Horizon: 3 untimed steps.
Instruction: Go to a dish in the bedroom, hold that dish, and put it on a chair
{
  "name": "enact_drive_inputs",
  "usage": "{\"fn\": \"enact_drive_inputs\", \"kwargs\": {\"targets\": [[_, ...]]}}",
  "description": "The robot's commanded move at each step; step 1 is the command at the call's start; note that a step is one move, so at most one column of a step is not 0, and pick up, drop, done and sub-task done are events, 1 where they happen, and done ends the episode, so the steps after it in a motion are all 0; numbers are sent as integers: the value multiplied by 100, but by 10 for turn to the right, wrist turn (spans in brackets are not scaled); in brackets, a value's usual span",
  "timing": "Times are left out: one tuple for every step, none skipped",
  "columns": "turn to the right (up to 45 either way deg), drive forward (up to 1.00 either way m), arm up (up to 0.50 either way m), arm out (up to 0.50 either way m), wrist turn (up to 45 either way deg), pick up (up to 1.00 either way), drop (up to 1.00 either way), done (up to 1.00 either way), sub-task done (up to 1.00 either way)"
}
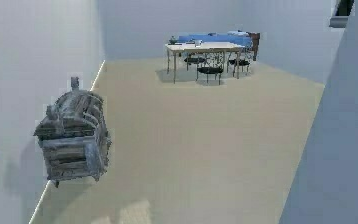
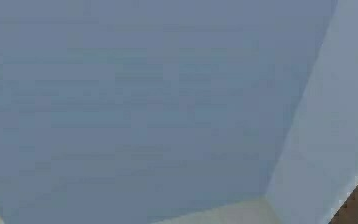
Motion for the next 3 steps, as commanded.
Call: {"fn": "enact_drive_inputs", "kwargs": {"targets": [[0,100,0,0,0,0,0,0,0],[0,100,0,0,0,0,0,0,0],[0,100,0,0,0,0,0,0,0]]}}
